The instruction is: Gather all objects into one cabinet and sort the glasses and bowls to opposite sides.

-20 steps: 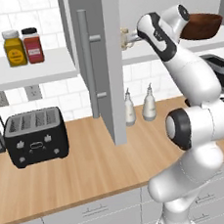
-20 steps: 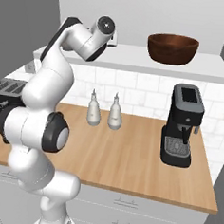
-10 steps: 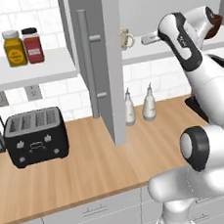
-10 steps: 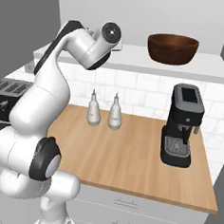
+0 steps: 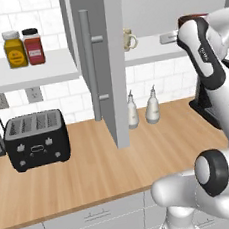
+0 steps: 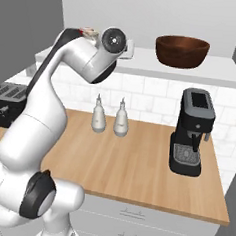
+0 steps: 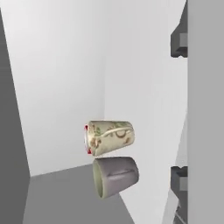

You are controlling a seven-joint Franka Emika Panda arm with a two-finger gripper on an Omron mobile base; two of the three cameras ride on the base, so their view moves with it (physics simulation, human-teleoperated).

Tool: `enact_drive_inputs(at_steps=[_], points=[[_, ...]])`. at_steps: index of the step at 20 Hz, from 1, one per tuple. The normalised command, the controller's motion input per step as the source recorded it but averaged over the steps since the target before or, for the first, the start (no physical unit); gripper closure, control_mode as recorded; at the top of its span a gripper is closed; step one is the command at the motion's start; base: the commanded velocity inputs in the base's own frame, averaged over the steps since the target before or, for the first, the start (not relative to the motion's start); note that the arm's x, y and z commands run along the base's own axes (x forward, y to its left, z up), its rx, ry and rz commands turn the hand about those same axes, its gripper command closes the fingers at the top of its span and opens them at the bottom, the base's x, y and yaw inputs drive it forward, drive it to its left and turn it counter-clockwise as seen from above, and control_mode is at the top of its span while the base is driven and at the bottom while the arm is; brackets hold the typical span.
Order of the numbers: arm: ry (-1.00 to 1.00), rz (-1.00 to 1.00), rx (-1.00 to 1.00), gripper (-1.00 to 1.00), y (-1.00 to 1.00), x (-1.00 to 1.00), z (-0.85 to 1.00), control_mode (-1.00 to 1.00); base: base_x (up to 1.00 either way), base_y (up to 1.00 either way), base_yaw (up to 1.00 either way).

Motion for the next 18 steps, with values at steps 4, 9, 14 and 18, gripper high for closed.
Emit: enact_drive_inputs(at_steps=[4, 9, 14, 18], points=[[0.0, -0.23, 0.03, -1.0, -0.39, -0.27, 0.26, -1.0, 0.0, 0.0, 0.0], [0.01, -0.28, 0.04, -1.0, -0.42, -0.26, 0.16, -1.0, 0.0, 0.0, 0.0], [0.04, -0.23, 0.17, -1.0, -0.47, -0.38, 0.01, -1.0, 0.0, 0.0, 0.0], [0.04, -0.24, 0.23, -1.0, -0.54, -0.1, 0.0, -1.0, 0.0, 0.0, 0.0]])
